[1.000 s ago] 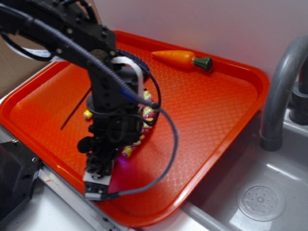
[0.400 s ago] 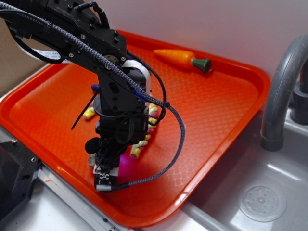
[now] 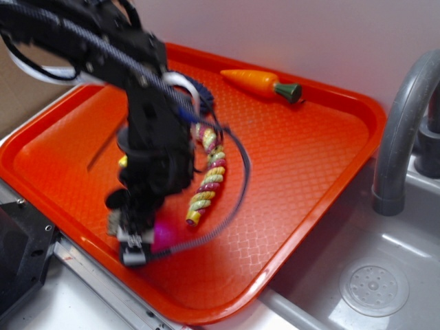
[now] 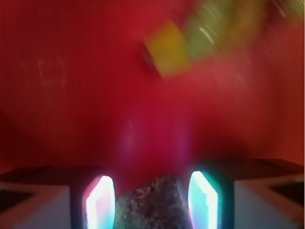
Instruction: Grab the rock.
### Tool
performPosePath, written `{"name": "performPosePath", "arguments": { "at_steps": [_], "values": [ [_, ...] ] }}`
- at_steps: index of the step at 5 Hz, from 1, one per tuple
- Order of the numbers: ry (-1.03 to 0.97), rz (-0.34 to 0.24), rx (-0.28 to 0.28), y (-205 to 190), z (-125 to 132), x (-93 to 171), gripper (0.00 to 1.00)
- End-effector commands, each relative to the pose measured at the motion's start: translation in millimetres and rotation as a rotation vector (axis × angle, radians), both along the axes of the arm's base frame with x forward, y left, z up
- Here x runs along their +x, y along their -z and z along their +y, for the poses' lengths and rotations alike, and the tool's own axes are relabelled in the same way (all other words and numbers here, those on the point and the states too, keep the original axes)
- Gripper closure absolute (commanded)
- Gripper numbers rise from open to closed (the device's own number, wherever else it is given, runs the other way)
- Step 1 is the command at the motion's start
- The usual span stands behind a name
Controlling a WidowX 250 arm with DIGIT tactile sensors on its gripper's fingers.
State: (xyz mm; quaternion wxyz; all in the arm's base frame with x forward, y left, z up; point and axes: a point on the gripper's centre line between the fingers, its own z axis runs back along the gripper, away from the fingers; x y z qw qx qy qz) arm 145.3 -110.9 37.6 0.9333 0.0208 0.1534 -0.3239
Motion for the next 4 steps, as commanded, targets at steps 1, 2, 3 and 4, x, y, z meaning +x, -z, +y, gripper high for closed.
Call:
{"name": "performPosePath", "arguments": {
  "at_steps": [1, 2, 3, 4],
  "values": [
    [-0.334, -0.192, -0.128, -111, 30, 47, 1.0],
    [-0.393, -0.282, -0.162, -162, 38, 47, 1.0],
    [-0.354, -0.365, -0.196, -182, 39, 43, 1.0],
    [-0.273, -0.362, -0.202, -172, 39, 45, 1.0]
  ]
}}
